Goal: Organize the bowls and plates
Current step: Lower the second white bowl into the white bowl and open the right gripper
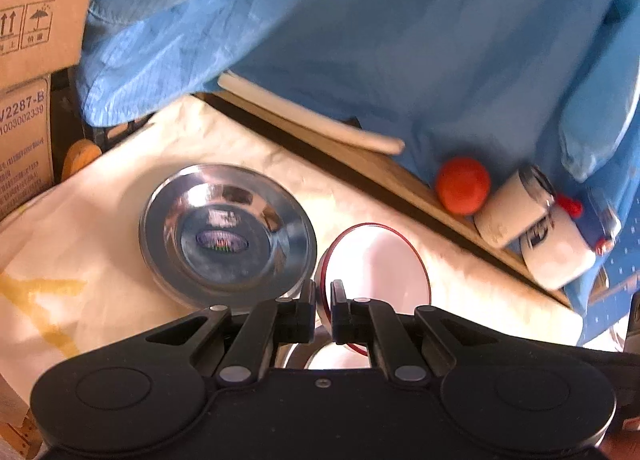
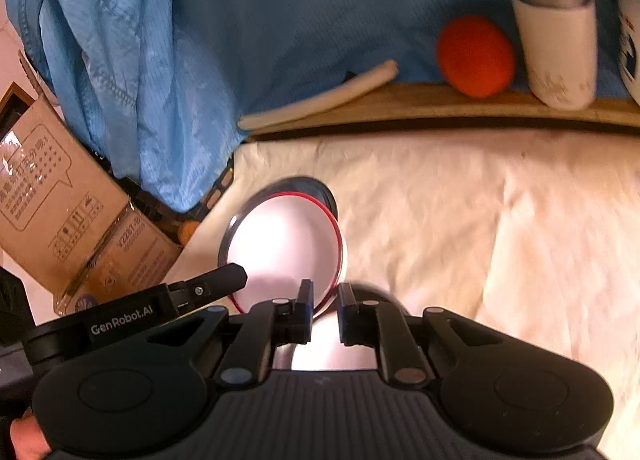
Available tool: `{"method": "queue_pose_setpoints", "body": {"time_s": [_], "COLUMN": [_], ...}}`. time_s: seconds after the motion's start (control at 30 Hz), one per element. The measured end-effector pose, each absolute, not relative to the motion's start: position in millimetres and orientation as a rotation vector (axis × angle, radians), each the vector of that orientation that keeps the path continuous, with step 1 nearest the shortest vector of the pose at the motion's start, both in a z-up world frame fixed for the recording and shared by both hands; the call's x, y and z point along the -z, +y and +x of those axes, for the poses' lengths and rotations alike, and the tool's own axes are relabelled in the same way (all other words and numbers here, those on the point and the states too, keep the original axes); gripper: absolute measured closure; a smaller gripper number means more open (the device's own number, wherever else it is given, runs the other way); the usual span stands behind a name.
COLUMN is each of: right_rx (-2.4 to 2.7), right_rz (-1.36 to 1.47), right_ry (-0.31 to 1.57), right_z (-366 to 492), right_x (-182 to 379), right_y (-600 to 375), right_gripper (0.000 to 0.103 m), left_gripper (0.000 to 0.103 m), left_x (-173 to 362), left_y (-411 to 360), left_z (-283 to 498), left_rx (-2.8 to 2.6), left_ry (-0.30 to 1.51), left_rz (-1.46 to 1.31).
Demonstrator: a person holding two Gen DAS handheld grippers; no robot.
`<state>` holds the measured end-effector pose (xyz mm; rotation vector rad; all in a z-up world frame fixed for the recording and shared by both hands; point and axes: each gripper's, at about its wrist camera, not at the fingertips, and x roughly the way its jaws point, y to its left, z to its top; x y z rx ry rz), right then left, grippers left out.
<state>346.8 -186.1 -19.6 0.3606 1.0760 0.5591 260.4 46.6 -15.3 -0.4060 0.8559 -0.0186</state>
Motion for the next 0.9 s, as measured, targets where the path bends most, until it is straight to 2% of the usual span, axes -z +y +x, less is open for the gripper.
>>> {"method": "queue_pose_setpoints", "body": {"time_s": [0.9], "right_rx": [-0.509], "right_rz": [0.347], "right_ry": [1.241], "right_z": [321], "right_x": [43], "right_y": [-199], "right_gripper": [0.088], "left_gripper": [0.096], "left_x": [42], "left_y": [30], "left_z": [250], "left_rx": [0.085], "left_ry": [1.039], "left_rz": [-0.339]}}
